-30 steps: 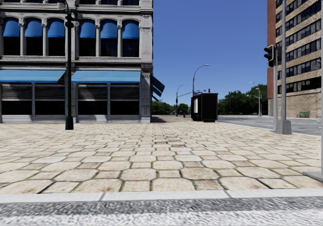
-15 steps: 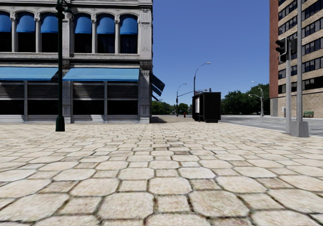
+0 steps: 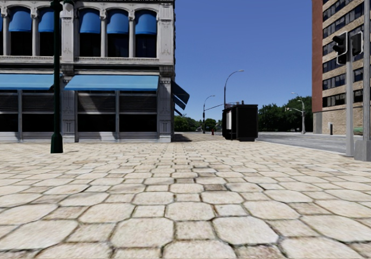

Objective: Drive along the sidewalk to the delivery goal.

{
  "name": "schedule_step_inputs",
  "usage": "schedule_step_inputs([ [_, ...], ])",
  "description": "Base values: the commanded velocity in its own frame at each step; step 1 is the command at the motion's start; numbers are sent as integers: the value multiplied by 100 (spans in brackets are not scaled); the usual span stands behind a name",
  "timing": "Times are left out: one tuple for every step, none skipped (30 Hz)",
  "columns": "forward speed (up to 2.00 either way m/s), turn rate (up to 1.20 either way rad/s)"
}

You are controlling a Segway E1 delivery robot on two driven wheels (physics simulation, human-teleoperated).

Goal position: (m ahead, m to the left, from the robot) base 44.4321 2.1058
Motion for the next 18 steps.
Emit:
schedule_step_inputs([
  [148,0],
  [148,0],
  [148,0],
  [148,0],
  [148,0],
  [148,0],
  [148,0],
  [148,0],
  [148,0],
  [148,0],
  [148,0],
  [148,0],
  [148,0],
  [148,0],
  [148,0],
  [148,0],
  [148,0],
  [148,0],
])
